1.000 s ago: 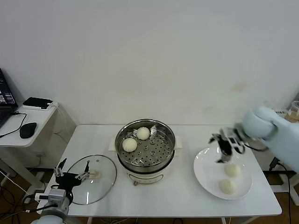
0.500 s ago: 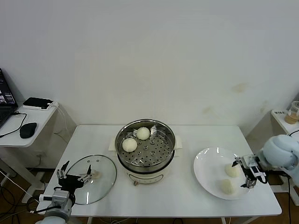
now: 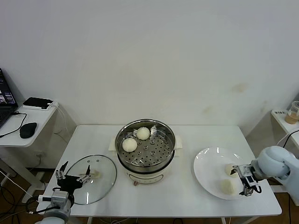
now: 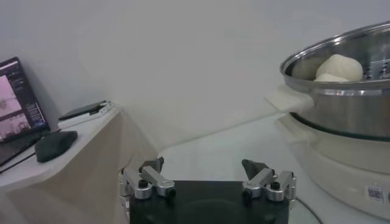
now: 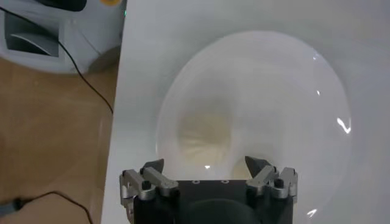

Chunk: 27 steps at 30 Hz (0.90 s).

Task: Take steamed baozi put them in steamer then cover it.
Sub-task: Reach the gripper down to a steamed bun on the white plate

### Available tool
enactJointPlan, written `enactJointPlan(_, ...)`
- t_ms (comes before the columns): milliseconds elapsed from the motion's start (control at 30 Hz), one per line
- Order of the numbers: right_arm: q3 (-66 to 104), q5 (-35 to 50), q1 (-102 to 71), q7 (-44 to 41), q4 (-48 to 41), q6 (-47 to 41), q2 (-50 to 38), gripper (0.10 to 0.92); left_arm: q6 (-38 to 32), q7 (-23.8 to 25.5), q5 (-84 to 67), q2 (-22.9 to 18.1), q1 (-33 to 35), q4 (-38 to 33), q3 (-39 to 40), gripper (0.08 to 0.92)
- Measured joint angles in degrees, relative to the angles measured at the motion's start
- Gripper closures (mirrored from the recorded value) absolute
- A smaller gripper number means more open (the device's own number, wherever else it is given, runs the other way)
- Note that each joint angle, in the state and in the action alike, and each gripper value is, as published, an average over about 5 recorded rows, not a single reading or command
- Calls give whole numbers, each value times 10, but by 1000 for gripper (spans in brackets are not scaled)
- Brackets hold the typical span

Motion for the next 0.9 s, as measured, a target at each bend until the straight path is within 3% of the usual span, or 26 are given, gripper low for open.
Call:
enactJointPlan(400, -6, -1, -1, 13, -36, -6, 32, 210, 1, 0, 2, 0, -2, 0, 0, 177)
enactJointPlan(900, -24, 4, 13, 16, -62, -18, 57, 370, 1, -1, 2, -2, -2, 1, 0, 177)
